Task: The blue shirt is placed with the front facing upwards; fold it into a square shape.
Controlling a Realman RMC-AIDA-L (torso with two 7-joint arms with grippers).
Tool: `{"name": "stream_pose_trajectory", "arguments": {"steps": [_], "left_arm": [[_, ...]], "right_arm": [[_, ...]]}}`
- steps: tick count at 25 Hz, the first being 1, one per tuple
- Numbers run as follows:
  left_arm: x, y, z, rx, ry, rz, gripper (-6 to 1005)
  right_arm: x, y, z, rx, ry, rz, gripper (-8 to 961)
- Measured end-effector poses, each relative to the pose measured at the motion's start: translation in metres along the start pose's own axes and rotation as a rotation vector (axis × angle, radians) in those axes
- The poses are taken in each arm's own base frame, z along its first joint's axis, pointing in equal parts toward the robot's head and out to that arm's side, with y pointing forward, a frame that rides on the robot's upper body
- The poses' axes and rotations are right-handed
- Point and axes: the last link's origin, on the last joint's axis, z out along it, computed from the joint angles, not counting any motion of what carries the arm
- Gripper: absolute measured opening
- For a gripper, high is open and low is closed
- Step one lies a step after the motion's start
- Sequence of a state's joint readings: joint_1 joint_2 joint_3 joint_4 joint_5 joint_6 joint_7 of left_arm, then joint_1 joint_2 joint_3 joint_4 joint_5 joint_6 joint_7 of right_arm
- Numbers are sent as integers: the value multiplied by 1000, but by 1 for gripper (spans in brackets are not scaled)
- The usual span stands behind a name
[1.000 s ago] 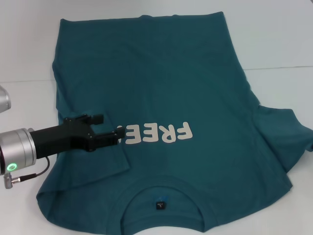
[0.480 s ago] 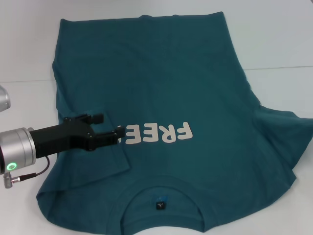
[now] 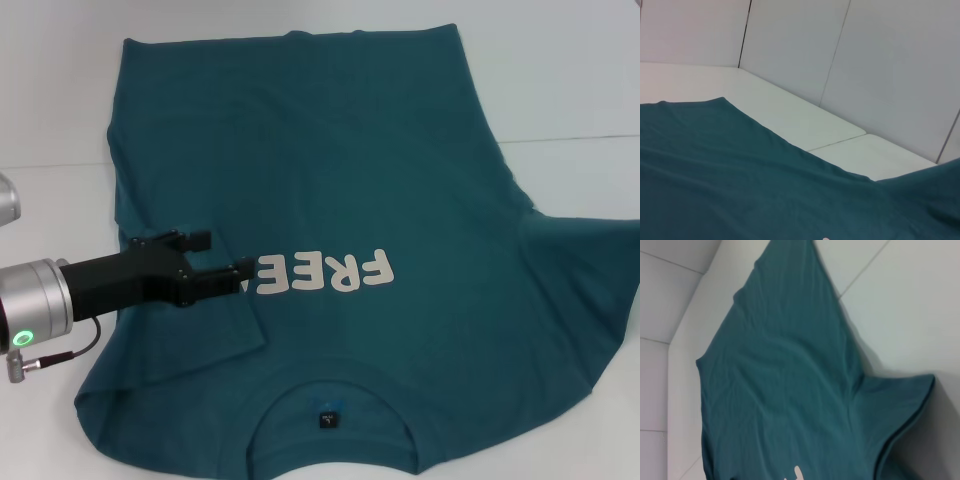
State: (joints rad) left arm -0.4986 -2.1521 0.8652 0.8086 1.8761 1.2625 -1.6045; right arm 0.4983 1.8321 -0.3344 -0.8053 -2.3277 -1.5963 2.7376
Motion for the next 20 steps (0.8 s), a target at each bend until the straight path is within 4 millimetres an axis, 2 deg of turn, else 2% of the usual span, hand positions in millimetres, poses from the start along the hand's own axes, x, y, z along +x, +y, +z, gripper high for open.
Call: {"name": "stream_pose_trajectory", "arguments": {"steps": [8,20], "left_arm": [[0,-1,0,4,-1,0,861],[0,1,0,-4,-1,0,862]], "right_arm": [[-11,28,2,-29,12,-48,84],[-15,78,37,-43,116,-158,101]]}}
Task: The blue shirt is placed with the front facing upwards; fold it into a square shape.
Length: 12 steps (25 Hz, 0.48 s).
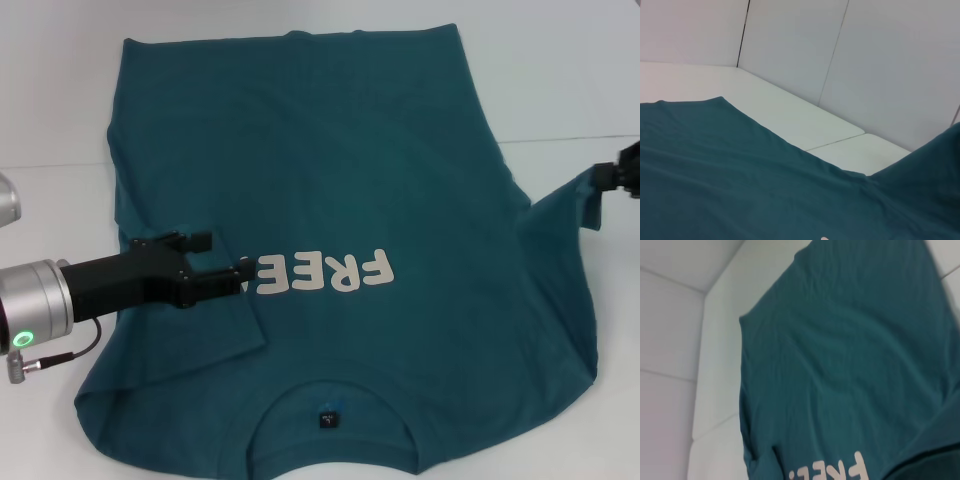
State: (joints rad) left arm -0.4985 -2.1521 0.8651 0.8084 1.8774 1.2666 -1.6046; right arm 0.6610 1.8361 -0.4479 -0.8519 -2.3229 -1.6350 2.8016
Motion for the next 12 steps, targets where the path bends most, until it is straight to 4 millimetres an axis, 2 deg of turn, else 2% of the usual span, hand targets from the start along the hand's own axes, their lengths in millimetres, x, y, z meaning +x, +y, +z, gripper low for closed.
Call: {"name": "stream_pose_trajectory", "arguments": {"steps": [7,12], "left_arm": [[0,-1,0,1,-4,3,862],[2,-2,-2,6,4,4,862]], "right_arm": [[-9,30,34,52,79,-79,111],[-3,42,64,109,153,-125,117]]}}
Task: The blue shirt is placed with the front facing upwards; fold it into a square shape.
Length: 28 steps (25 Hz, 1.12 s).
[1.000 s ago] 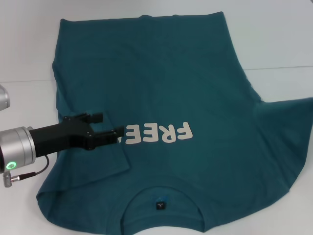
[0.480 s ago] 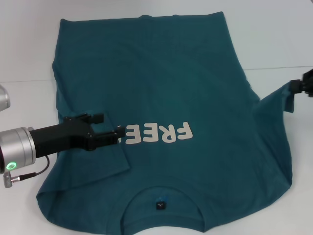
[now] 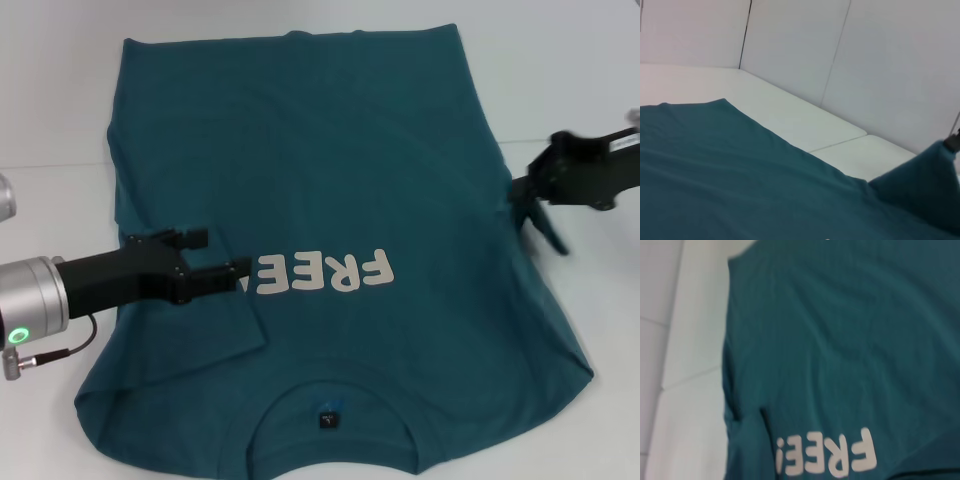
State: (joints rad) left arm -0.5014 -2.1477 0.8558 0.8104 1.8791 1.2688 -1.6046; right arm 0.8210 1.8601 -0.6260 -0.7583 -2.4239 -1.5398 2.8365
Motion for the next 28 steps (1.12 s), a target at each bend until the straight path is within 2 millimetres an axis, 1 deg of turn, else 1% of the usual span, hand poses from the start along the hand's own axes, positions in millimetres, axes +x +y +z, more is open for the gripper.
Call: {"name": "stream_pose_trajectory", "arguments": {"steps": [3,7,12,17,20,24,27,28], "left_arm": [[1,-1,0,1,1,0,862],[3,-1,0,1,-1,-1,861],[3,-1,0,0,-2,-1,861],[3,-1,0,0,-3,-3,862],[3,-1,0,0,-4,-3,862],[3,-1,0,0,-4,-3,862],[2,-1,0,0,-5,-4,861],[2,-2,-1,1,-5,-5,861]], "right_arm": [[0,6,17,29,31,-35,122],[0,11,34,68,62,-79,127],[0,16,50,92,65,-111,134],[4,14,64,96,60,-101,141],[7,16,72,89,62,-112,145],[10,20,77,76,63,-123,151],[10,15,73,79,57,-135,155],[9,12,69,91,49,-141,231]]}}
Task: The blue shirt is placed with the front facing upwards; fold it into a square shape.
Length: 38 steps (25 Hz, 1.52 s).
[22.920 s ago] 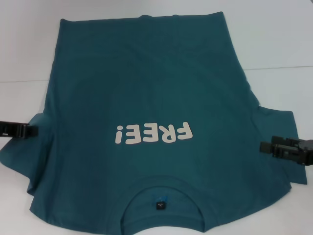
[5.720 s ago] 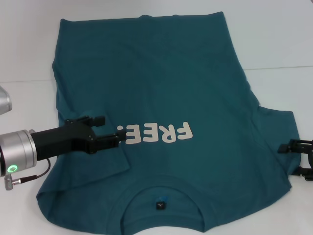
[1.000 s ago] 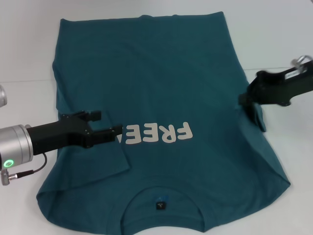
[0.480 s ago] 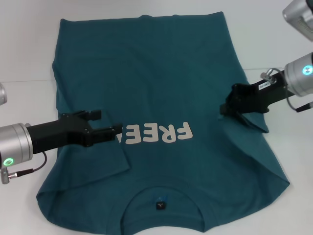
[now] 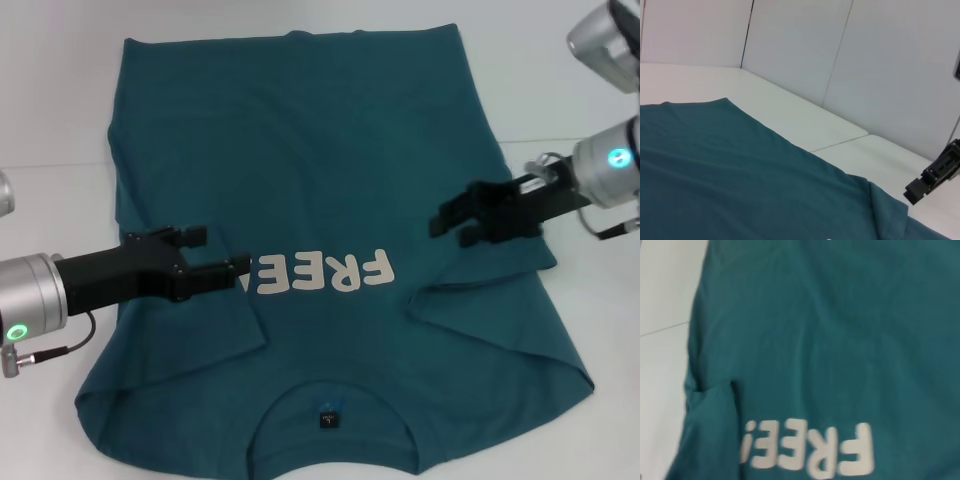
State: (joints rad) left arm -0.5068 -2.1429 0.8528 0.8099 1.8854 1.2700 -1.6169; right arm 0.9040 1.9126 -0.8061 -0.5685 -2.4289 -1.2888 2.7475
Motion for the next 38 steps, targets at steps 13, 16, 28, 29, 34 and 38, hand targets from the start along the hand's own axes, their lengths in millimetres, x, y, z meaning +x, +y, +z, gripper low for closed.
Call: {"name": "stream_pose_trajectory", "arguments": {"steps": [13,16,28,29,34,38], "left_arm": [[-1,1,1,-2,0,-4,861],[-2,1,1,-3,-1,-6,861],[-2,3,1,-9,-2,-5,862],[-2,3,1,-9,-1,-5,862],[-1,3,1,-10,1,-5,862],[-1,2,1,-10,1,-5,862]], "right_arm": [[6,-81,-53,142,-152,114,607],[5,-84,-47,152,-189,119,686],[5,-90,-24,185,-257,142,817],[6,-90,-22,187,-257,142,825],[9,-91,-13,192,-257,142,810],[10,-90,-8,195,-252,140,790]]}}
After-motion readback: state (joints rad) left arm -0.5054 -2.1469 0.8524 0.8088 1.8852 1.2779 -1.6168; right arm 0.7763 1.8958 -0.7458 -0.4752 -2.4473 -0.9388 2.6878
